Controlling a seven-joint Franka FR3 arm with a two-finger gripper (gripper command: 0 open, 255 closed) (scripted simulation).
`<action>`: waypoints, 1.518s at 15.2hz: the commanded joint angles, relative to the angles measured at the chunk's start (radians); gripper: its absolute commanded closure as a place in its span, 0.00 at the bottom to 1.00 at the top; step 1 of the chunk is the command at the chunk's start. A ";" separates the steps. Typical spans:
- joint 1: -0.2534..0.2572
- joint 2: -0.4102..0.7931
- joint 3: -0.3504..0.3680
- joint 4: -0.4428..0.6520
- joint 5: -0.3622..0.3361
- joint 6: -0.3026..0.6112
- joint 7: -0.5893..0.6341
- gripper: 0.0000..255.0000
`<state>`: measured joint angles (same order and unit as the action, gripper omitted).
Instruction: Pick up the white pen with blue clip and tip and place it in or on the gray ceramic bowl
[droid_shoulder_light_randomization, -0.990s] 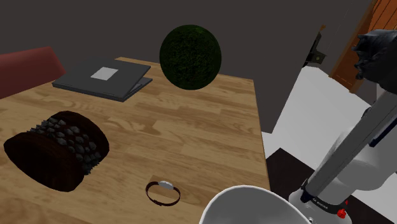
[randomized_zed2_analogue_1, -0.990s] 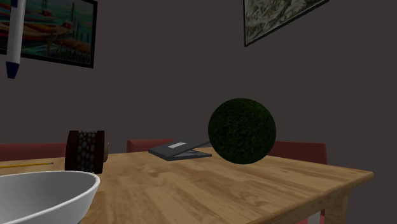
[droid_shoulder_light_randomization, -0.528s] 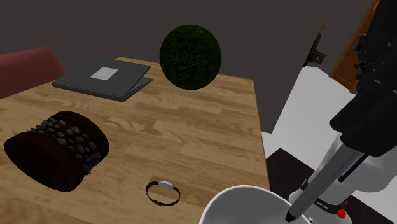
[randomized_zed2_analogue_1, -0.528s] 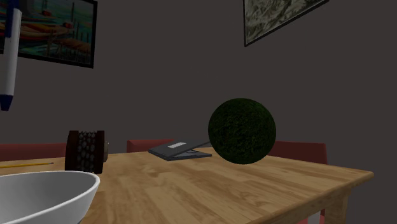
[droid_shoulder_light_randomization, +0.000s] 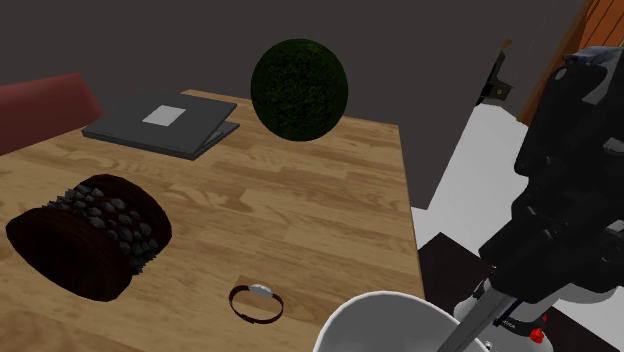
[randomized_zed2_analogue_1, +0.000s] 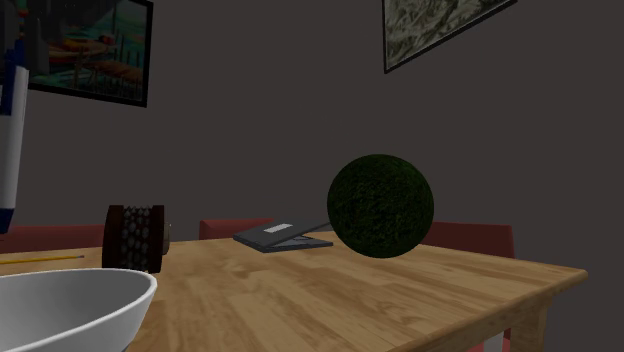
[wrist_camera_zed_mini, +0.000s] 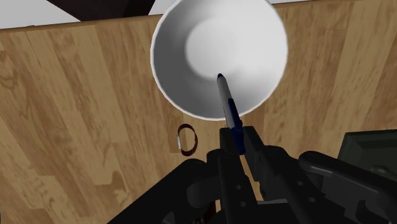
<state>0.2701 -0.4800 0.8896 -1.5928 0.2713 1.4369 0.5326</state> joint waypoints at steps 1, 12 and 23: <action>0.010 -0.017 -0.007 -0.040 0.010 0.026 -0.006 1.00; 0.040 -0.067 -0.023 -0.169 0.039 0.109 -0.025 1.00; 0.026 -0.042 -0.020 -0.081 0.023 0.043 -0.011 0.00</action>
<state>0.3038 -0.5349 0.8657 -1.7090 0.3021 1.5046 0.5162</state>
